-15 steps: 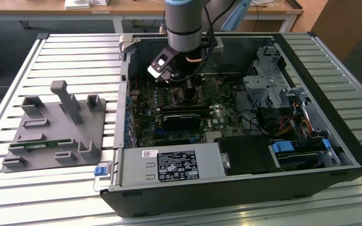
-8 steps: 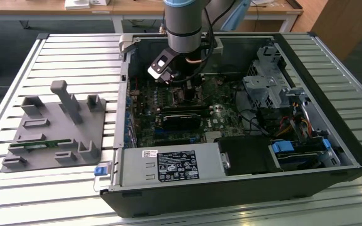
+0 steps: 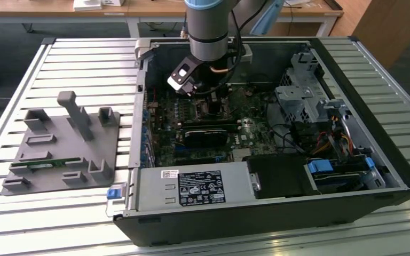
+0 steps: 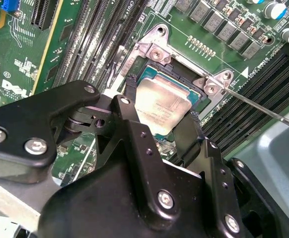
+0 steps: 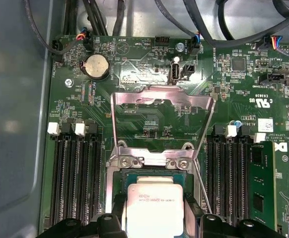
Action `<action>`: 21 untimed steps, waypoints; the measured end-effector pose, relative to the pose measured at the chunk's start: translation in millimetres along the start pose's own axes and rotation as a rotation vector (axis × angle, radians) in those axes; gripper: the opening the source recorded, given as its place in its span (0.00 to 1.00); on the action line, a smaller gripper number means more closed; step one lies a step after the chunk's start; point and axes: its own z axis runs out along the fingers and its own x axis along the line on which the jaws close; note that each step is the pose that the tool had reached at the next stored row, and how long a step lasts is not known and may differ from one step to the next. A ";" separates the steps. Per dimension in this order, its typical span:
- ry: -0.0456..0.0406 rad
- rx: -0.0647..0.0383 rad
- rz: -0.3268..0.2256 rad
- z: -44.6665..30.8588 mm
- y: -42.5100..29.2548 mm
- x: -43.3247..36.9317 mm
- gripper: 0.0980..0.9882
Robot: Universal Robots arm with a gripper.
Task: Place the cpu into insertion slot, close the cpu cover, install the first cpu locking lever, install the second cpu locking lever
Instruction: 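Place the cpu into insertion slot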
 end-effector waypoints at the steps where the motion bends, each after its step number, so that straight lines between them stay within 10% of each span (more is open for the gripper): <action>1: 0.0001 0.000 0.000 0.0 0.0 0.0 0.50; 17: 0.0006 0.000 0.000 -4.4 0.5 0.3 0.59; 21: 0.0006 0.005 0.000 -9.3 1.6 0.3 0.43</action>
